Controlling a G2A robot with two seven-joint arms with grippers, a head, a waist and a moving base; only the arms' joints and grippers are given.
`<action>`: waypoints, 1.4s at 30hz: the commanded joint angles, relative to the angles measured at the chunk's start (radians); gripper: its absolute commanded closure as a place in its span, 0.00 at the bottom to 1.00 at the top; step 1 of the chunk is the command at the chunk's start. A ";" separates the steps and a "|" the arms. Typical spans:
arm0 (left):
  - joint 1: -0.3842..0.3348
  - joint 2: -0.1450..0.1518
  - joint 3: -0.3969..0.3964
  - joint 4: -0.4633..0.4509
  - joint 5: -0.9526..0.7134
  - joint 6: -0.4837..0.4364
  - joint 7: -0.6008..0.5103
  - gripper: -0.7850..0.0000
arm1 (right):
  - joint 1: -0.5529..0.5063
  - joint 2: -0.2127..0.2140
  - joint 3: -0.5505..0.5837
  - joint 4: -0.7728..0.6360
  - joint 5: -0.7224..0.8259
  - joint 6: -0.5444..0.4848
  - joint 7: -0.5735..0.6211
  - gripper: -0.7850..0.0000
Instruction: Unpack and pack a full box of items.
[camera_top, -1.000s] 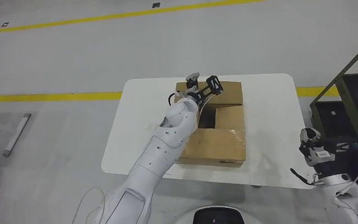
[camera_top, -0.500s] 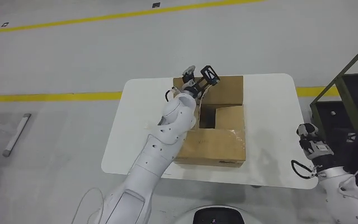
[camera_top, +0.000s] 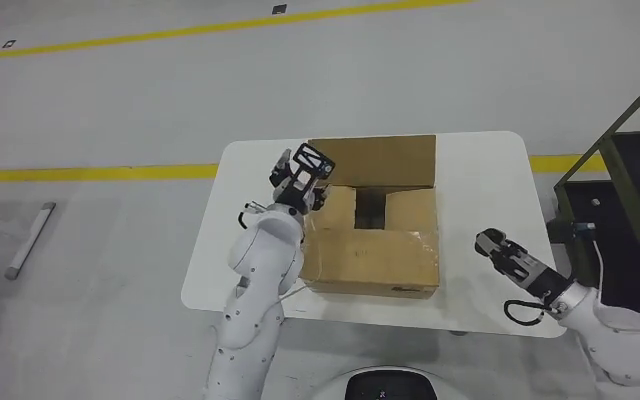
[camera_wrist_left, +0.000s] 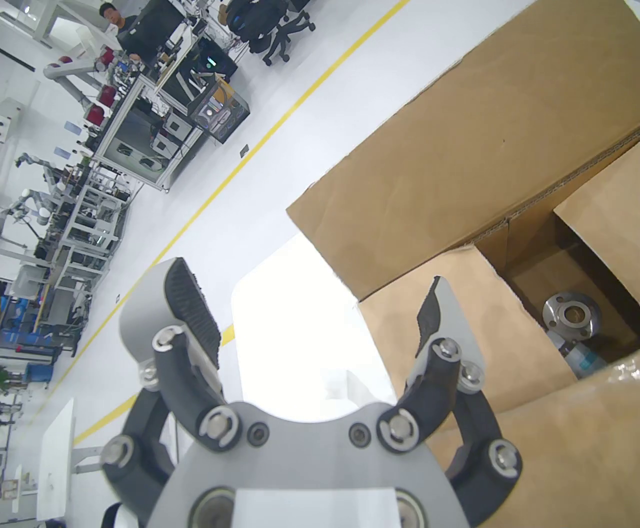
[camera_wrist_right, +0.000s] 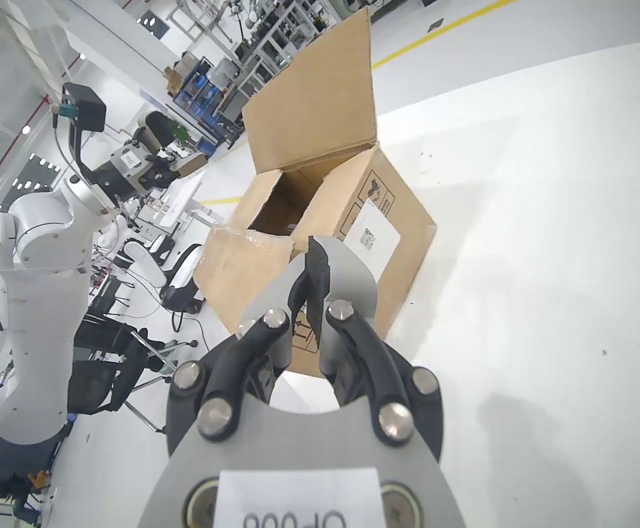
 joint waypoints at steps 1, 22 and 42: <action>0.034 0.006 -0.027 -0.030 -0.004 -0.013 0.003 0.00 | 0.000 0.000 0.000 0.000 0.000 0.002 -0.001 1.00; 0.112 0.018 -0.070 -0.103 0.001 -0.026 0.001 0.00 | 0.182 0.000 -0.219 0.132 -0.135 -0.029 -0.048 0.60; 0.112 0.018 -0.070 -0.103 0.001 -0.026 0.001 0.00 | 0.185 0.024 -0.219 0.078 0.008 -0.047 0.098 0.66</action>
